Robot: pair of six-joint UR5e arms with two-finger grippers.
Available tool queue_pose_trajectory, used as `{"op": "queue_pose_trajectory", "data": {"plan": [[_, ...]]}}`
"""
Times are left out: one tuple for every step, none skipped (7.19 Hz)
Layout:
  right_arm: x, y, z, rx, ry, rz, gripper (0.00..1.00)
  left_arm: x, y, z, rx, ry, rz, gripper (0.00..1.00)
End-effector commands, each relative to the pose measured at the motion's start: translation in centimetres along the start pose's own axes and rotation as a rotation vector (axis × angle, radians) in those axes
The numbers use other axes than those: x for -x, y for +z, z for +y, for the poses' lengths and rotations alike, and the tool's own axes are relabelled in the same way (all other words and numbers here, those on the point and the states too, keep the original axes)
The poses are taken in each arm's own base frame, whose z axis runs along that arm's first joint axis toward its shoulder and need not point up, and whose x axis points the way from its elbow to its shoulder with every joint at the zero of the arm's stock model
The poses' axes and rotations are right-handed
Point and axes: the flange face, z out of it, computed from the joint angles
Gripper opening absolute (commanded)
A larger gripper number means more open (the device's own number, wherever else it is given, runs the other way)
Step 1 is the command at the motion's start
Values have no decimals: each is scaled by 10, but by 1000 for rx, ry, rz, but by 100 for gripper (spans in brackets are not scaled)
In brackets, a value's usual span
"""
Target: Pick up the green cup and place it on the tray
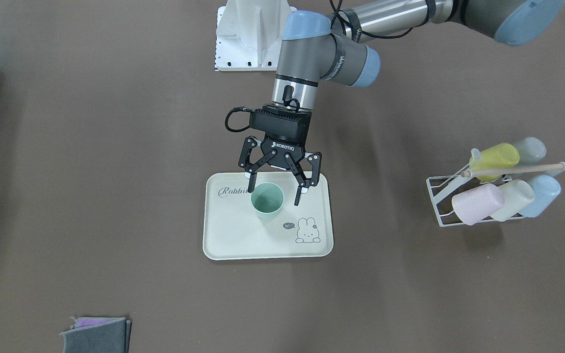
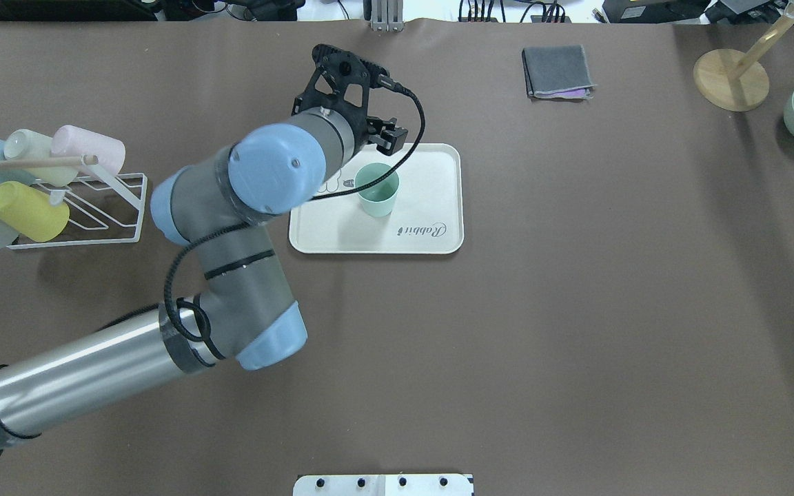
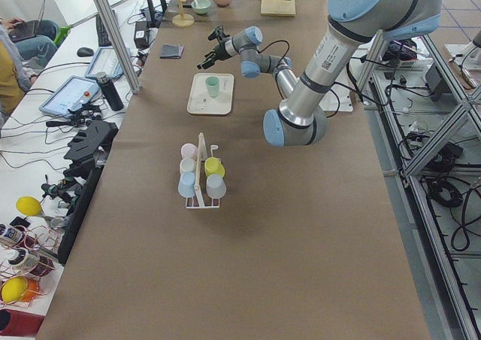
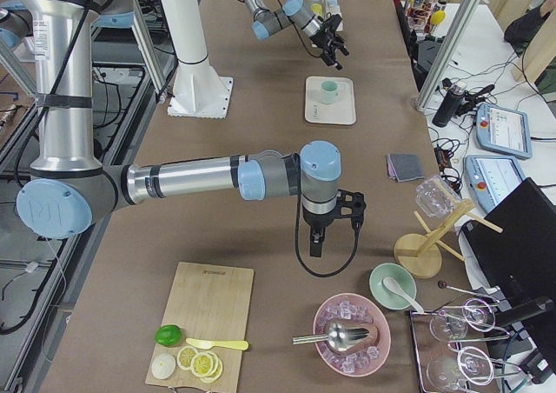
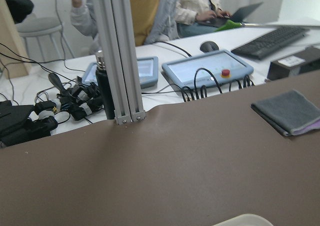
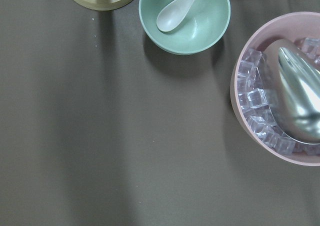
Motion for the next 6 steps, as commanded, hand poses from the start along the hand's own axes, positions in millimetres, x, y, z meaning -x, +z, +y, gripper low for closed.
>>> {"op": "queue_pose_trajectory", "data": {"plan": [[0, -1, 3, -1, 1, 1, 100, 115, 0, -39, 345, -76, 16, 99], [1, -2, 2, -3, -1, 1, 100, 188, -4, -42, 480, -143, 7, 99], [1, -2, 1, -4, -2, 1, 100, 266, -10, -36, 551, -92, -14, 99], [1, -2, 2, -3, -1, -1, 100, 350, -25, -20, 626, -117, -29, 99], [2, -3, 2, -5, -3, -3, 100, 416, -43, 0, 680, -126, -17, 99], [3, -4, 1, -7, -5, -3, 100, 487, -67, 28, 715, -59, -25, 99]]}}
